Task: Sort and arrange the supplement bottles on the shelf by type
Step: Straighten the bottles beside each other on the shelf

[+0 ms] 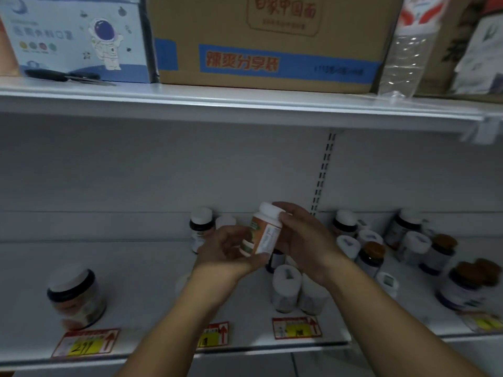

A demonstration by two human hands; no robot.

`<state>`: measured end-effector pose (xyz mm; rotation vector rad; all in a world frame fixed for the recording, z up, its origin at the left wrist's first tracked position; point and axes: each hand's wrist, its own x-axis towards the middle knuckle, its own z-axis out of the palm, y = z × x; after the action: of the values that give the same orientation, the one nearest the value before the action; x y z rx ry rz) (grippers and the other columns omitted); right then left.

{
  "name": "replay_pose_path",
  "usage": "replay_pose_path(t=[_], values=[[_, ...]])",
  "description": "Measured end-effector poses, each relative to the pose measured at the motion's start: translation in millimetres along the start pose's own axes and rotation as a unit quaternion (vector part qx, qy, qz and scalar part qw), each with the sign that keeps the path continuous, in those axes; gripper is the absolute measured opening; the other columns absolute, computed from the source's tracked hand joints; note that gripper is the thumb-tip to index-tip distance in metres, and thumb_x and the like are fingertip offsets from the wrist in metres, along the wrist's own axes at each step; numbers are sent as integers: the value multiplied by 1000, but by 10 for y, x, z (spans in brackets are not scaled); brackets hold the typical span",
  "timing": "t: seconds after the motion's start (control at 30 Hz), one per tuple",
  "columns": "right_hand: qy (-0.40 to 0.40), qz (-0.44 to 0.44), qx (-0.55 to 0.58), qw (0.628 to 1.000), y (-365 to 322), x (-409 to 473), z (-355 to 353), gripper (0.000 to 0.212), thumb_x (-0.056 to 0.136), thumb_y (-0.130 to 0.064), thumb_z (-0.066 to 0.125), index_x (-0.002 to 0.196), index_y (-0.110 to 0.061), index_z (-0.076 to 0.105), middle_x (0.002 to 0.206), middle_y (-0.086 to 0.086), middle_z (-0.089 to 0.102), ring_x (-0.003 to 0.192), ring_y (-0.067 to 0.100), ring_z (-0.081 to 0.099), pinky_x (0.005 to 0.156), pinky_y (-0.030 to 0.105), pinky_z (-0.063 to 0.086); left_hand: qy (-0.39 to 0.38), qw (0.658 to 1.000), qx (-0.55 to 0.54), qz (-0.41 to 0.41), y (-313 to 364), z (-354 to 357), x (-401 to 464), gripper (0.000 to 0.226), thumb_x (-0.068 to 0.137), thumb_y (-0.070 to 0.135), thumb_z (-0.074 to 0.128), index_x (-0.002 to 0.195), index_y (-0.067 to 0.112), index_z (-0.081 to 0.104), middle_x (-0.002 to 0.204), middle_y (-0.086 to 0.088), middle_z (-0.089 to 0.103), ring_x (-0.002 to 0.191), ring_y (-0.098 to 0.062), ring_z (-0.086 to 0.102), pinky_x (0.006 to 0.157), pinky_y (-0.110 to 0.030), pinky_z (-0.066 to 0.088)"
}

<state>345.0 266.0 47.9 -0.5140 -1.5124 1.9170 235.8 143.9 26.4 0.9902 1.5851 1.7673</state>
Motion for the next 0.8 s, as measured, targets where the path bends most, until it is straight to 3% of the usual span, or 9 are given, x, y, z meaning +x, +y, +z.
replay_pose_path(t=[0.07,0.17,0.3,0.37,0.47,0.6,0.73,0.8], values=[[46,-10,-63,997,18,-97,-105,19,89,-25,55,106,-22,64,106,5,68,95,23,67,81,39,56,36,997,43,52,-32,235,-52,45,57,5,84,84,31,58,77,24,69,71,6,64,56,-8,48],[66,-17,-42,997,3,-267,-306,16,85,-25,60,98,-24,69,103,3,72,94,20,68,72,33,57,28,987,112,107,-98,502,-155,50,55,16,86,86,39,53,81,22,65,78,9,60,60,-4,44],[90,-12,17,996,-6,-472,-612,25,73,-27,63,94,-18,73,98,7,74,90,23,69,72,34,57,-59,993,71,79,-174,699,-174,37,69,17,79,94,34,58,90,22,68,82,1,65,69,-12,51],[109,-10,16,994,3,-549,-718,25,79,-24,61,100,-14,69,100,9,73,93,25,68,75,36,56,-67,993,62,71,-202,805,-164,35,69,13,79,92,31,61,87,18,70,79,-1,67,65,-14,52],[138,-23,-22,990,-43,-660,-868,16,90,-16,54,92,-18,69,89,0,75,87,17,70,70,28,56,-67,994,60,61,-258,994,-149,38,63,11,82,88,31,61,83,13,71,78,0,67,61,-12,50],[143,-45,-117,982,-213,-839,-1067,13,89,-18,58,86,-24,68,82,-9,74,81,5,69,65,18,54,-74,987,121,75,-324,1250,-152,43,58,20,85,84,38,56,83,20,66,79,9,61,59,-15,49],[150,-59,-177,971,-319,-974,-1367,9,86,-19,61,89,-24,67,94,-1,71,96,20,66,84,37,55,-85,981,155,84,-336,1600,-177,46,56,23,86,81,39,52,83,22,62,78,10,60,62,-17,48],[149,-62,-190,968,-392,-1016,-1573,9,87,-19,61,88,-24,67,92,-2,71,94,19,67,86,38,54,-91,977,169,92,-314,1798,-174,45,56,25,86,82,39,53,83,23,62,79,14,59,59,-10,46]])
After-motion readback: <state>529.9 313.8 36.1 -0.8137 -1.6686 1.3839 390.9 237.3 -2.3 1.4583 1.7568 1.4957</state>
